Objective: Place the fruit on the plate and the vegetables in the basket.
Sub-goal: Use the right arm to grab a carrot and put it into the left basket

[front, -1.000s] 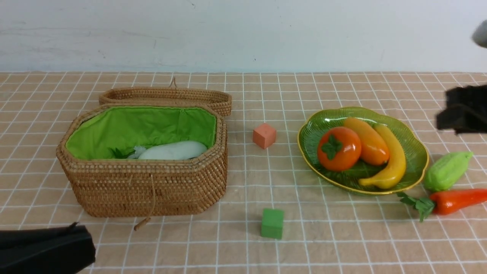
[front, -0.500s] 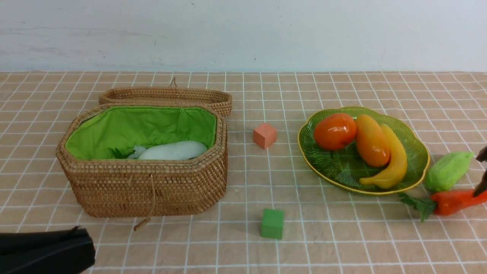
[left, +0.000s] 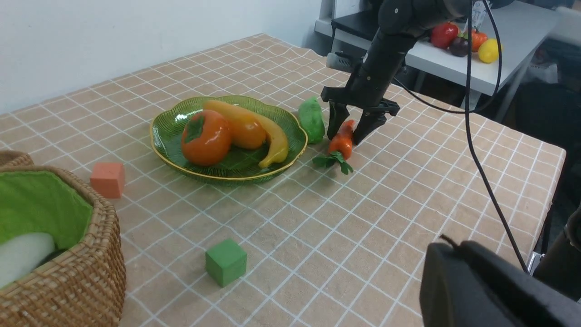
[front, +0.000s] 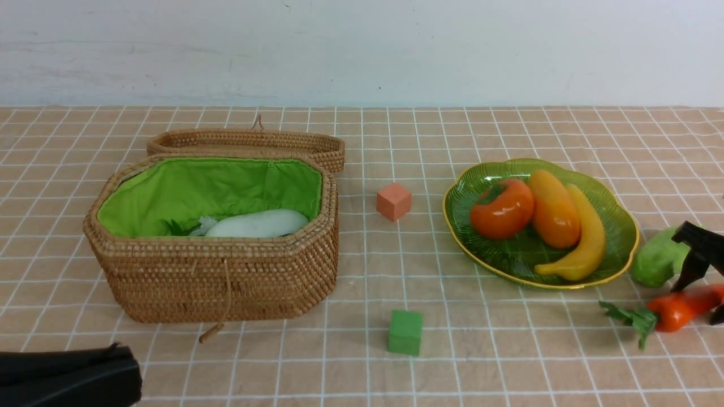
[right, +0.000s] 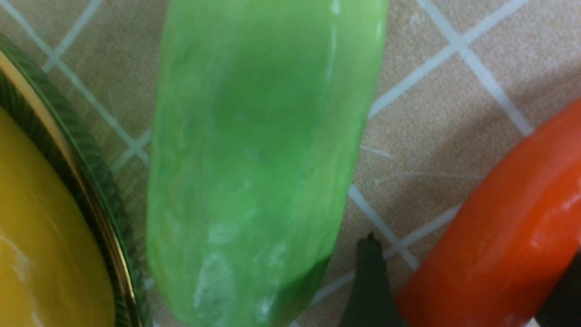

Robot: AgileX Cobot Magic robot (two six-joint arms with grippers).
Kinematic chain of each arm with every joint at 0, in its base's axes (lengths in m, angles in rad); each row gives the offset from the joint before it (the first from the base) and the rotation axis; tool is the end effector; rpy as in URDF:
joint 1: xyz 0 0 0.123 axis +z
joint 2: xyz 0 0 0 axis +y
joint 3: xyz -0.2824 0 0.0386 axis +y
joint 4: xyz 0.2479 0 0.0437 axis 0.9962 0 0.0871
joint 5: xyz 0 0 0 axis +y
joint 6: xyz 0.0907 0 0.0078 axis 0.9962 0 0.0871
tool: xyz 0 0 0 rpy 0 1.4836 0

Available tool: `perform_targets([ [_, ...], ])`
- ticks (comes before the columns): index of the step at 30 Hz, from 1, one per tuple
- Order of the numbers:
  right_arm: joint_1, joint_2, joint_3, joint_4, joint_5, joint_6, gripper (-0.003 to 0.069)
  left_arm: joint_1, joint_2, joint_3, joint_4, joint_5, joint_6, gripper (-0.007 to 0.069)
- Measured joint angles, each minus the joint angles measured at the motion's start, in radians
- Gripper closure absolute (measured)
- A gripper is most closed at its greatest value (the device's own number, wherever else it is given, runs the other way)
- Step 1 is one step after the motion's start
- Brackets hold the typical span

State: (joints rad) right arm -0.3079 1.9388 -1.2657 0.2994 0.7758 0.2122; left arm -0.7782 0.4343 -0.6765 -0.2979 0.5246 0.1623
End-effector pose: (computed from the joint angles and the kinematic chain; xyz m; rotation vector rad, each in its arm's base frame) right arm 0.3669 -0.0969 0.1655 1.0138 2.7235 0.3233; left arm 0.0468 -0.0649 0.3628 0.7078 1.6638 -0.7619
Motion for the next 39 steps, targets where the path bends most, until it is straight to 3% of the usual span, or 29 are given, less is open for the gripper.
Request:
perform_targets([
  [7,0.000,0.006,-0.004,-0.005,0.078,-0.078,0.0388,0.000,0.000,0.000,0.000,0.002,0.000,0.0634],
  [16,0.000,-0.004,-0.012,-0.028,0.238,-0.127,0.0392,0.000,0.000,0.000,0.001,0.063,0.000,0.0633],
  [21,0.025,-0.205,-0.006,-0.058,0.328,-0.124,0.0392,0.000,0.000,0.000,0.022,0.120,-0.003,0.0631],
  [25,0.184,-0.448,-0.025,-0.003,0.328,-0.137,0.0392,0.000,0.000,0.000,0.090,0.121,-0.070,0.0631],
  [29,0.427,-0.512,-0.116,0.127,0.223,-0.237,0.0392,0.000,0.000,-0.007,0.324,0.129,-0.284,0.0631],
  [34,0.755,-0.374,-0.337,0.251,-0.008,-0.442,0.0392,0.000,0.000,-0.027,0.653,0.175,-0.696,0.0631],
  [39,0.919,-0.094,-0.622,0.275,-0.157,-0.638,0.0392,0.000,0.000,-0.030,0.758,0.207,-0.820,0.0629],
])
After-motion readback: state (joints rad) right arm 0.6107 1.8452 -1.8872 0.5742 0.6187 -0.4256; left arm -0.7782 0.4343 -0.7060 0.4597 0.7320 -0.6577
